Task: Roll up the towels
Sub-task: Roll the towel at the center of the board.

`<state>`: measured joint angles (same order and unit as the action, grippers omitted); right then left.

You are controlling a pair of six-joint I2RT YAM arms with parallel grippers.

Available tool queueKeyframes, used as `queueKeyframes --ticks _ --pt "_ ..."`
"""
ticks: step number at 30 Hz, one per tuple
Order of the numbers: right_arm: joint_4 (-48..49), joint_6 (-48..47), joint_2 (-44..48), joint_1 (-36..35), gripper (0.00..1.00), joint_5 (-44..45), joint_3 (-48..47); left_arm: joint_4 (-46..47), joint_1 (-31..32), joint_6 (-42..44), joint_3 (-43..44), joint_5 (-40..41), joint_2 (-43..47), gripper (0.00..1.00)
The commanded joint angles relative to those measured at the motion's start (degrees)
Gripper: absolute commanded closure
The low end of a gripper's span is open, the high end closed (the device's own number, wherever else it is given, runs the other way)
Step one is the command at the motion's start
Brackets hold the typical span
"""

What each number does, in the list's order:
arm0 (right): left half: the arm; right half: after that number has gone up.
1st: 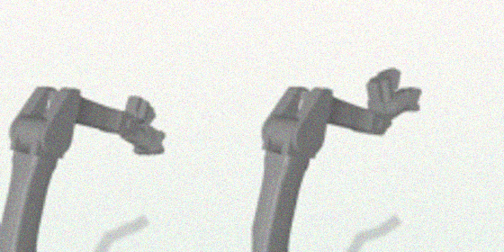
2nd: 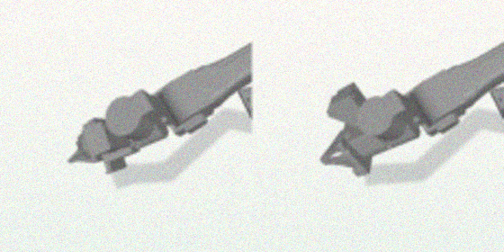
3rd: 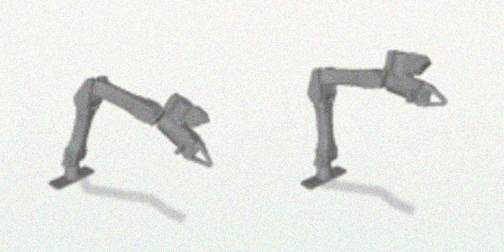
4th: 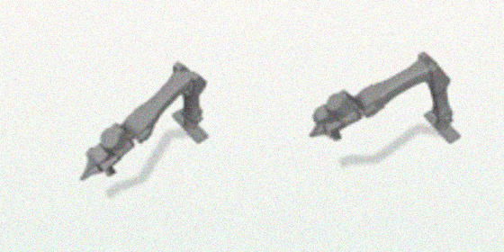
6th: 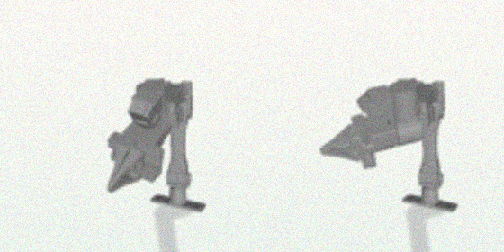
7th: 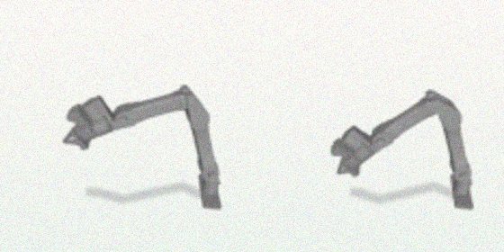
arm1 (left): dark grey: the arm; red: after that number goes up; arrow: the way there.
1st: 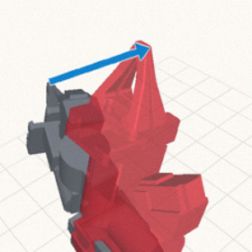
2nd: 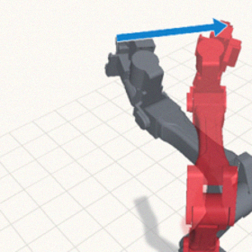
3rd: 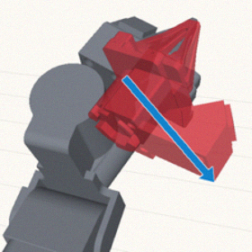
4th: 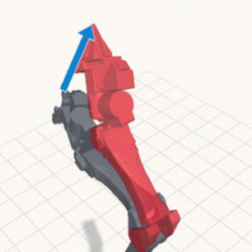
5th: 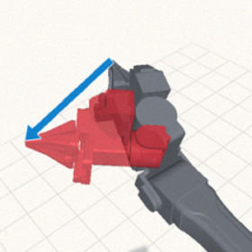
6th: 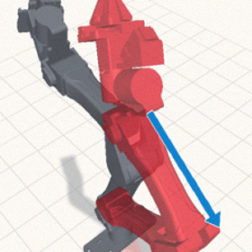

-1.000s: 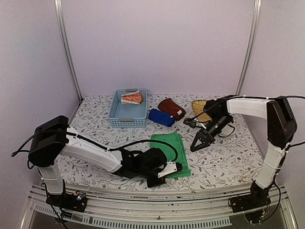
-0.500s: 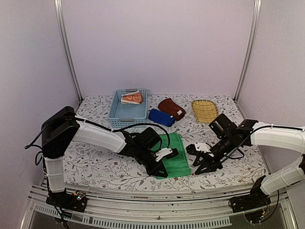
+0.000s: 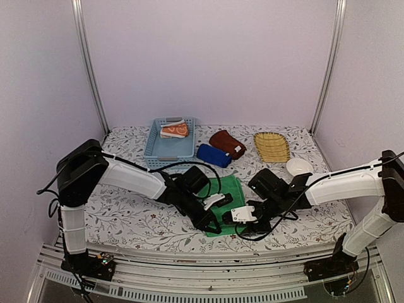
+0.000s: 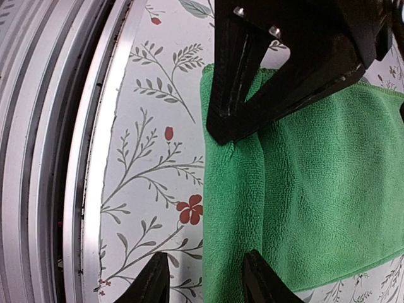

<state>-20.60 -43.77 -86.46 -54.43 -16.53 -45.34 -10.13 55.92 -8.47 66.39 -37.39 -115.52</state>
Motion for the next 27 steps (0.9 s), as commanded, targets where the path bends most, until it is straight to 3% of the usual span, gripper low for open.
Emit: queueKeyframes --ticks 1,9,14,19,27 --pt "2.89 -0.79 -3.14 -0.46 0.58 3.53 0.61 -1.42 -1.19 -0.37 -1.35 -0.67 -2.03 1.00" --pt "4.15 -1.18 -7.23 -0.46 0.58 6.32 1.17 -0.70 -2.48 -0.59 -2.14 -2.84 -1.86 1.00" --pt "2.61 -1.79 -8.60 -0.47 0.76 4.29 0.34 2.11 -4.02 -2.86 -4.11 -6.69 -0.73 1.00" --pt "-6.04 -2.43 -9.87 0.19 0.88 -6.48 -2.50 2.73 -4.89 -5.21 -5.71 -10.92 1.15 1.00" --pt "-25.75 -6.37 -16.77 9.39 0.90 -28.77 -12.35 5.64 -6.67 -13.89 -8.32 -21.82 2.28 1.00"
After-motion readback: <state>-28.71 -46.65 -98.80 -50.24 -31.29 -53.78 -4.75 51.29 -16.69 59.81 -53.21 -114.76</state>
